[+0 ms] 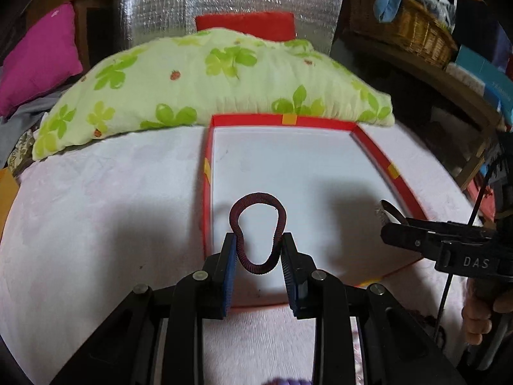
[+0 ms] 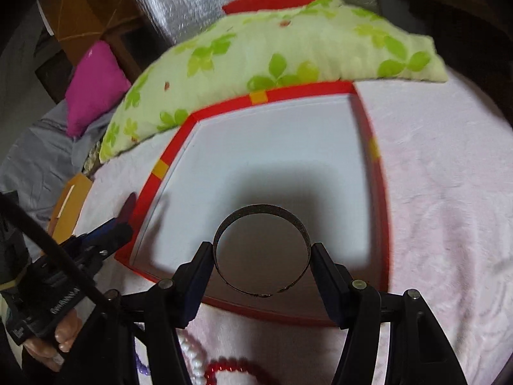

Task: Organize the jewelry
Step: 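Carry both bangles into the red box and open both tools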

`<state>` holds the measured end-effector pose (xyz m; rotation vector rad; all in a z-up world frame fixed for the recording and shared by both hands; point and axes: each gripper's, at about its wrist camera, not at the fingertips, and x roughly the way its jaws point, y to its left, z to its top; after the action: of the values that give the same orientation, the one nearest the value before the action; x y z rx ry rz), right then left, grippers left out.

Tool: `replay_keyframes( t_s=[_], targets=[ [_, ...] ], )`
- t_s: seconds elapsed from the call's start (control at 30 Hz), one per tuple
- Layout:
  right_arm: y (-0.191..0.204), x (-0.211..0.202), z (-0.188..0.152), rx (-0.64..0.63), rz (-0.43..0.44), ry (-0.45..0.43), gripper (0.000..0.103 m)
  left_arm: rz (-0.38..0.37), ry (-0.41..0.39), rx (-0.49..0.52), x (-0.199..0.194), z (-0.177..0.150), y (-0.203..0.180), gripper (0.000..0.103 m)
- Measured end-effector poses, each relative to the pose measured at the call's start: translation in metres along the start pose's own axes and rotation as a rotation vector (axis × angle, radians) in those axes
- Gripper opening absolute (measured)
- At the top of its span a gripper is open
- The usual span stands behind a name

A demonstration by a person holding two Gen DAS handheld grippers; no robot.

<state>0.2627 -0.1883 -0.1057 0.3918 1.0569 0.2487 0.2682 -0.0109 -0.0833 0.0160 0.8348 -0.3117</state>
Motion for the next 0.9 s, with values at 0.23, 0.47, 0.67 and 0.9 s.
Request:
replay_keyframes(
  t_s=[0.23,0.47,0.67,0.9],
  targets=[
    [-0.003,0.019,0.008,-0.039,-0.094,0.011,0.065,0.022,0.083,0.006,0.024,-0.006,0.003,0.029],
    [-0.012,0.027,0.021,-0.065,-0.181,-0.013,0.065,0.039,0.108,0.025,0.025,-0.012,-0.002,0.029],
    [-0.017,0.039,0.033,-0.102,-0.223,-0.025,0.065,0.028,0.111,0.026,0.024,-0.012,-0.005,0.029],
    [-0.020,0.050,0.045,-0.152,-0.242,-0.030,0.066,0.013,0.110,0.031,0.025,-0.010,-0.008,0.030]
  ],
)
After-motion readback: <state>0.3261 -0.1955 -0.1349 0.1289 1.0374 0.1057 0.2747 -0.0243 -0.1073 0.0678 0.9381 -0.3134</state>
